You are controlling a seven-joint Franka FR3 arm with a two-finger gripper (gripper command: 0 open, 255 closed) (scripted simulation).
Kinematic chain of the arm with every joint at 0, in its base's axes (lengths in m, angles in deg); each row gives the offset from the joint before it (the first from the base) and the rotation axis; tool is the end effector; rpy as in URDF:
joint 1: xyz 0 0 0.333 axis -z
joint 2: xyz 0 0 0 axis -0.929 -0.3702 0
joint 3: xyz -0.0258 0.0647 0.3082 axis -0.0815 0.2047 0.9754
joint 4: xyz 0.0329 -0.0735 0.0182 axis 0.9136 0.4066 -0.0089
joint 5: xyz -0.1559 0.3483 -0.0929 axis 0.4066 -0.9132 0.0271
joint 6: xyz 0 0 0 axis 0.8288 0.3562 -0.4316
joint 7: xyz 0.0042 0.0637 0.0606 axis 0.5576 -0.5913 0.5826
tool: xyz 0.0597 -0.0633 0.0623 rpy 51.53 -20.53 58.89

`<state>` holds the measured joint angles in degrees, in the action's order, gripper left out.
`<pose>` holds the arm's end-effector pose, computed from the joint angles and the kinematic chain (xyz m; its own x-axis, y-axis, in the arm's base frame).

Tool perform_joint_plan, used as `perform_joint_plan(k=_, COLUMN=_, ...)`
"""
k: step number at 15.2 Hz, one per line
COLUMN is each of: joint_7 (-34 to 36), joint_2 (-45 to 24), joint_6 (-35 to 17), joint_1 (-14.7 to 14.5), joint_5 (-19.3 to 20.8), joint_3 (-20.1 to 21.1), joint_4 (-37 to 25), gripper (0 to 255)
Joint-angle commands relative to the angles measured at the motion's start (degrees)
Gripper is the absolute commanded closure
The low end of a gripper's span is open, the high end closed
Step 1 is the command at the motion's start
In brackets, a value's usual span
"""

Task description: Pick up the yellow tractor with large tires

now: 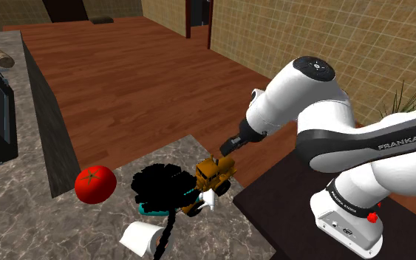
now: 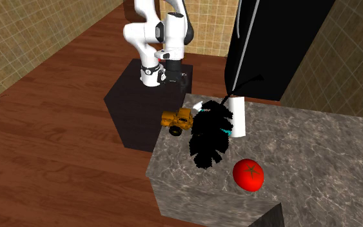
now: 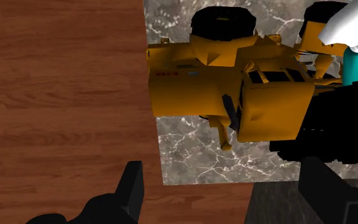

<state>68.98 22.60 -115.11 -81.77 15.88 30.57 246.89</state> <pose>0.2600 0.2263 0.3434 0.9299 -0.0074 0.3677 -0.0019 -0.9999 -0.0154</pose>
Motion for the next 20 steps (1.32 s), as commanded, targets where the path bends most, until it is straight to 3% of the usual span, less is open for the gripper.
perform_joint_plan(k=1, joint_7=3.82, joint_2=-4.47, joint_6=-5.89, joint_1=2.03, joint_5=1.07, joint_3=5.05, joint_4=-0.13, gripper=0)
perform_joint_plan(k=4, joint_7=11.29, joint_2=-11.08, joint_6=-13.66, joint_1=10.60, joint_5=5.92, joint_3=16.44, joint_4=-1.70, gripper=0)
perform_joint_plan(k=6, joint_7=17.29, joint_2=-14.25, joint_6=-18.08, joint_1=20.76, joint_5=10.68, joint_3=27.75, joint_4=-3.29, gripper=0)
perform_joint_plan(k=9, joint_7=19.95, joint_2=-15.72, joint_6=-21.32, joint_1=28.91, joint_5=13.18, joint_3=35.57, joint_4=-3.24, gripper=0)
perform_joint_plan(k=13, joint_7=23.39, joint_2=-16.56, joint_6=-25.58, joint_1=42.30, joint_5=16.20, joint_3=48.56, joint_4=-3.44, gripper=0)
perform_joint_plan(k=14, joint_7=23.75, joint_2=-16.54, joint_6=-26.19, joint_1=44.36, joint_5=16.43, joint_3=50.62, joint_4=-3.49, gripper=0)
perform_joint_plan(k=16, joint_7=23.67, joint_2=-16.53, joint_6=-26.19, joint_1=44.36, joint_5=16.33, joint_3=50.64, joint_4=-3.48, gripper=0)
perform_joint_plan(k=17, joint_7=23.75, joint_2=-16.52, joint_6=-26.20, joint_1=44.47, joint_5=16.33, joint_3=50.83, joint_4=-3.51, gripper=255)
perform_joint_plan(k=20, joint_7=23.79, joint_2=-16.50, joint_6=-26.17, joint_1=44.37, joint_5=16.29, joint_3=50.80, joint_4=-3.50, gripper=255)
